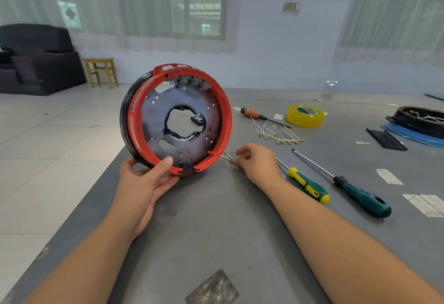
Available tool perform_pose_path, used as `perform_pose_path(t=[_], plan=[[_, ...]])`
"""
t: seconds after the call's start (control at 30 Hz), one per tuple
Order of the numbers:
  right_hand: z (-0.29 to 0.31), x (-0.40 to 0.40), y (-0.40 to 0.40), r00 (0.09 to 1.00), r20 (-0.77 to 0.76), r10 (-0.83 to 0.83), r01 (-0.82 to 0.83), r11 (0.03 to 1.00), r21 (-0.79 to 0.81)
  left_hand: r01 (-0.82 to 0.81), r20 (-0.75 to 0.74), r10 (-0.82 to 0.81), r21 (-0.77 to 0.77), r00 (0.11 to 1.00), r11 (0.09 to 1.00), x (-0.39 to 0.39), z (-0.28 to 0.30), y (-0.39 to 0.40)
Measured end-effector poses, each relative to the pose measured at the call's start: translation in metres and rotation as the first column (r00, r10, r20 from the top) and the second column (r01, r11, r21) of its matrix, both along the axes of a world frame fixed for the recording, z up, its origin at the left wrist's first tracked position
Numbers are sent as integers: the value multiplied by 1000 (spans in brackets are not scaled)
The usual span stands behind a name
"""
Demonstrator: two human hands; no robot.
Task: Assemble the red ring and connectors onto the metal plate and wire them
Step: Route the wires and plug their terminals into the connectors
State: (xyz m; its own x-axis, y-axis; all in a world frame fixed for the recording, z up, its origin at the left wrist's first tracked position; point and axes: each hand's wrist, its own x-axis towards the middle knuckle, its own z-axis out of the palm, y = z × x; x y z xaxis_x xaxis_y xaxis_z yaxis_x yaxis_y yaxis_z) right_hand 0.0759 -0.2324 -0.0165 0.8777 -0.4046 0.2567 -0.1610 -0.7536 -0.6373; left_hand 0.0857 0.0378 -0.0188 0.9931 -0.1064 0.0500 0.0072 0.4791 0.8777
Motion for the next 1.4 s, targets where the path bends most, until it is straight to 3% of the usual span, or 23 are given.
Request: perform_pose_path(t=[0.13,0.53,0.7,0.8,0.9,1.0,1.1,1.27,1.4], plan=[[1,3,-3,999,22,-37,35,995,88,39,-44,-43,-77,998,996,2,2,3],[-3,5,-5,993,89,-71,67,996,56,80,-120,-106,-201,987,976,7,0,11],[-1,0,-5,969,232,-81,23,970,243,91,-115,-116,-202,986,975,4,3,11],[2,-3,-7,948,297,-114,-55,860,507,119,-104,-143,-208,984,971,0,6,12],[8,-8,-5,935,330,-132,-193,591,783,120,-95,-146,-237,985,964,-1,7,12],[17,-16,1,923,361,-133,-304,323,896,95,-100,-121,-231,988,968,-1,6,12],[25,-24,9,910,402,-101,-385,157,910,99,-102,-123,-214,987,972,0,5,12],[39,-34,31,880,473,36,-475,61,878,116,-102,-136,-180,985,977,1,3,14],[47,-38,50,868,463,178,-484,98,870,102,-120,-121,-156,985,983,-1,2,13]])
